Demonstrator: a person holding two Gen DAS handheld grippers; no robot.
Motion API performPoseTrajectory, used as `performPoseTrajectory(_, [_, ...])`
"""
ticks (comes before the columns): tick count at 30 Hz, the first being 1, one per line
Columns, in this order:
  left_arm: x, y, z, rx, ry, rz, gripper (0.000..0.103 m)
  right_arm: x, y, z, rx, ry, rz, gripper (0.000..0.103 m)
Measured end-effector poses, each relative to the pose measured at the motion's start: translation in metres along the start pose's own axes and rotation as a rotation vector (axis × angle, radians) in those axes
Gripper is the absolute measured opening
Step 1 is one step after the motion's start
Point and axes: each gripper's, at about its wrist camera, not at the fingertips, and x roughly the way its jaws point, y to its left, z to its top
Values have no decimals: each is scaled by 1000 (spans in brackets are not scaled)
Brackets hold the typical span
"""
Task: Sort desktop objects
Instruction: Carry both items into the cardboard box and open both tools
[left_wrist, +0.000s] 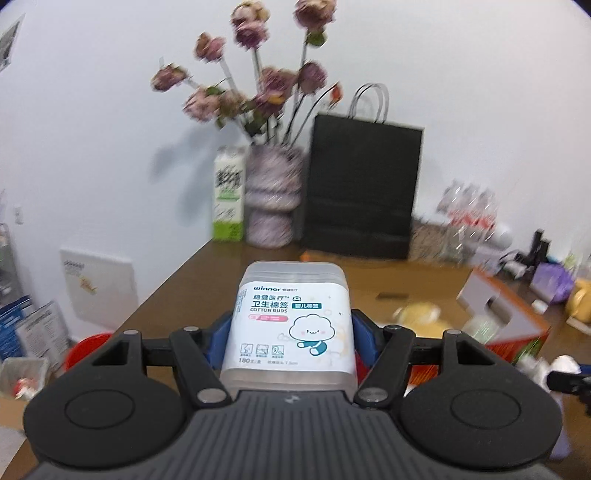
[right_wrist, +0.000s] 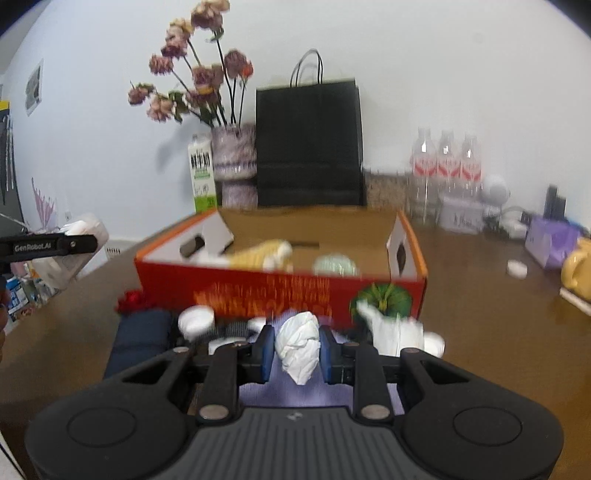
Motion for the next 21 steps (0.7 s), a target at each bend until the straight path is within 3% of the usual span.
performPoseTrajectory(4, [18, -19, 23, 12, -40, -23, 67, 7, -4, 27, 0, -49, -6, 23])
performPoseTrajectory(10, [61, -46, 49, 20, -29, -57, 67, 37, -10, 74, 2, -87, -4, 23])
performPoseTrajectory(15, [109, -69, 58, 46, 19, -64, 67, 82, -22, 110, 23, -83, -16, 23])
performPoseTrajectory(21, [158, -78, 54, 42, 105, -47, 67, 151, -40, 136, 50, -7, -42, 23])
